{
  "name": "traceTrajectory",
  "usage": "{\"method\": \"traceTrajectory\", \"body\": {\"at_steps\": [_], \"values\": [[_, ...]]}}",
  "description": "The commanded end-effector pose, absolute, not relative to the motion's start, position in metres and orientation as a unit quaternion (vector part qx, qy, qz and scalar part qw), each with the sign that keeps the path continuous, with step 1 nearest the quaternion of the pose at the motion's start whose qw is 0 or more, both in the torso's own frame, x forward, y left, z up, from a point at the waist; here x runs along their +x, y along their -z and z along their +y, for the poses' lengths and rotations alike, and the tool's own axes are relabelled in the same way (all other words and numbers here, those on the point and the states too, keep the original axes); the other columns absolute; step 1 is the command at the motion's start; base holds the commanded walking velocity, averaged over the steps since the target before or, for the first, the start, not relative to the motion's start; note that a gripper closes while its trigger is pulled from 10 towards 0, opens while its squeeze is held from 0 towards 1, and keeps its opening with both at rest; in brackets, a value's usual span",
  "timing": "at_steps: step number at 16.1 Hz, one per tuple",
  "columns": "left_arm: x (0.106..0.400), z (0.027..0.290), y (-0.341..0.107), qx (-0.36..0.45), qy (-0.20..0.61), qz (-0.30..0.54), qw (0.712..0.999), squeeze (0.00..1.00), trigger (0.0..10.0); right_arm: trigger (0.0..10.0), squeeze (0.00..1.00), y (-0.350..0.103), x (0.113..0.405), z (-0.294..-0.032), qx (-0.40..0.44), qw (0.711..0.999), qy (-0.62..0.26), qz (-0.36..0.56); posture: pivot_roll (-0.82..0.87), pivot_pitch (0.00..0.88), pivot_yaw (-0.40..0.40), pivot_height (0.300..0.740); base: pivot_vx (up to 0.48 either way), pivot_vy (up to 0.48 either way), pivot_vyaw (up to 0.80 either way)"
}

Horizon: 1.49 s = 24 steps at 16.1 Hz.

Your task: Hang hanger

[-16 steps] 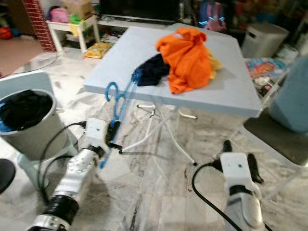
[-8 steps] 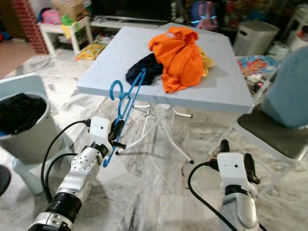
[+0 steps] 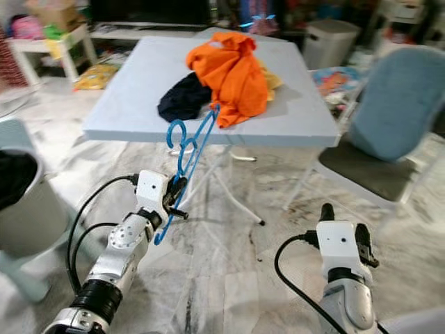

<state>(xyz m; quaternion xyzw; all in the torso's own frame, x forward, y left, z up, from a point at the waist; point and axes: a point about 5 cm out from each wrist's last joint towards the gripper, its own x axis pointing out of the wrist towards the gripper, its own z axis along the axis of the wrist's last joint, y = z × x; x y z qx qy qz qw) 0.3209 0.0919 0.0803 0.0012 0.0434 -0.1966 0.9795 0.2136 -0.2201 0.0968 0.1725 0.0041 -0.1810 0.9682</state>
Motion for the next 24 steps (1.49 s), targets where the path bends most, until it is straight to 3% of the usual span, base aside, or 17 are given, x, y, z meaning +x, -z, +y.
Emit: {"method": "traceTrajectory", "body": {"at_steps": [1,11,24], "values": [[0.3207,0.0936,-0.0795,0.003,0.197,0.047,0.979,0.00,10.0,10.0,0.00,-0.0952,0.2141,-0.2196,0.172,0.968,0.180,0.011,0.03,0.000,-0.041,0.740,0.000,0.311,-0.80],[0.3227,0.0930,-0.0790,0.010,0.205,0.053,0.977,0.00,10.0,10.0,0.00,-0.0950,0.2184,-0.2207,0.164,0.970,0.179,0.013,0.03,0.000,-0.039,0.740,0.000,0.334,-0.80],[0.3224,0.0906,-0.0742,0.026,0.240,0.070,0.968,0.00,10.0,10.0,0.00,-0.0916,0.2198,-0.2169,0.164,0.970,0.176,0.021,0.04,0.000,-0.037,0.740,0.000,0.371,-0.54]]}}
